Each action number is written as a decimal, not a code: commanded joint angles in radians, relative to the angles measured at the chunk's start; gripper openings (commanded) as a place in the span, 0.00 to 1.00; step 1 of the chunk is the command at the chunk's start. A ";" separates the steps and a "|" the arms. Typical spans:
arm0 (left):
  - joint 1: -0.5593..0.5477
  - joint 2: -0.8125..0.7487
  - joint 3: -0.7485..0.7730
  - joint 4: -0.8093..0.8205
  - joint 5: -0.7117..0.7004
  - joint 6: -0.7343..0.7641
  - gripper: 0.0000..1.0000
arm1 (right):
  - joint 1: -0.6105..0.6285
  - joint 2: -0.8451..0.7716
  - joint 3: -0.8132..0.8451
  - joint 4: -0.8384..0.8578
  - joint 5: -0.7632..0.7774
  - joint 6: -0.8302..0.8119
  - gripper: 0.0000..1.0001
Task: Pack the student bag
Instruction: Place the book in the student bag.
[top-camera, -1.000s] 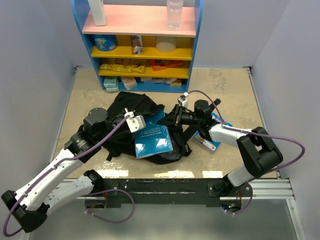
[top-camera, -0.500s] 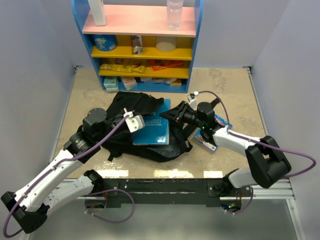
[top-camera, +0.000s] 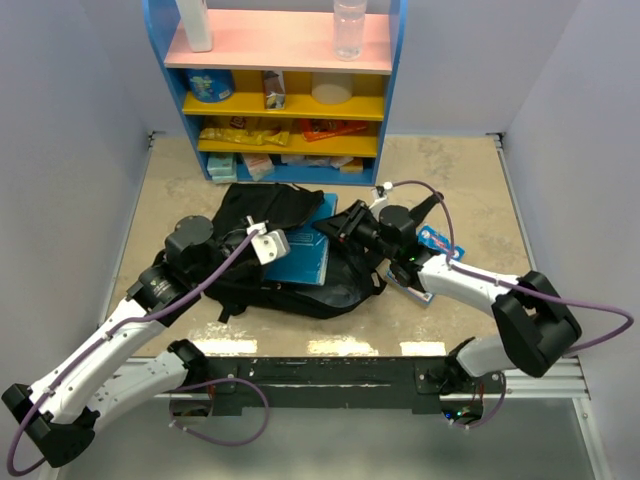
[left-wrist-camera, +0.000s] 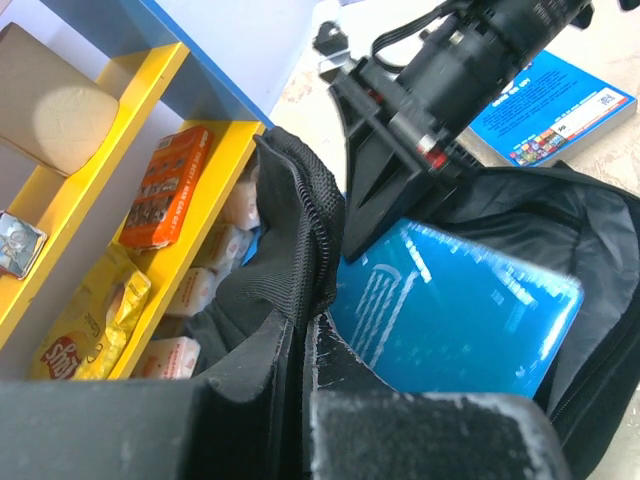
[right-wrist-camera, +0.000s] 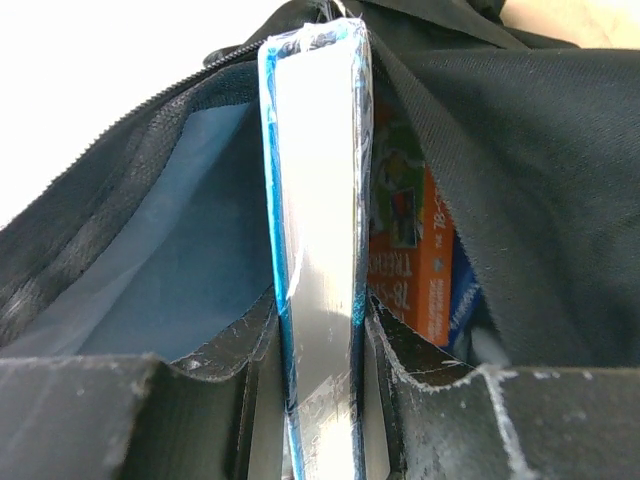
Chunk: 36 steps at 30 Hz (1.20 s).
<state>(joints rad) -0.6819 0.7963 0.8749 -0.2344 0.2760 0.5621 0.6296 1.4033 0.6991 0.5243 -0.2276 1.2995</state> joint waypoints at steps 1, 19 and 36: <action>-0.007 -0.046 0.064 0.139 0.065 0.013 0.00 | 0.034 0.037 0.183 0.190 0.224 0.017 0.00; -0.005 -0.049 0.081 0.118 0.075 0.015 0.00 | 0.292 0.240 0.329 0.080 0.359 -0.016 0.23; -0.005 -0.045 0.075 0.128 0.089 0.015 0.00 | 0.127 -0.086 0.033 -0.213 0.229 -0.078 0.99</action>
<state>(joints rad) -0.6819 0.7746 0.8814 -0.2699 0.3115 0.5621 0.7990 1.3533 0.7883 0.3283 0.0807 1.2316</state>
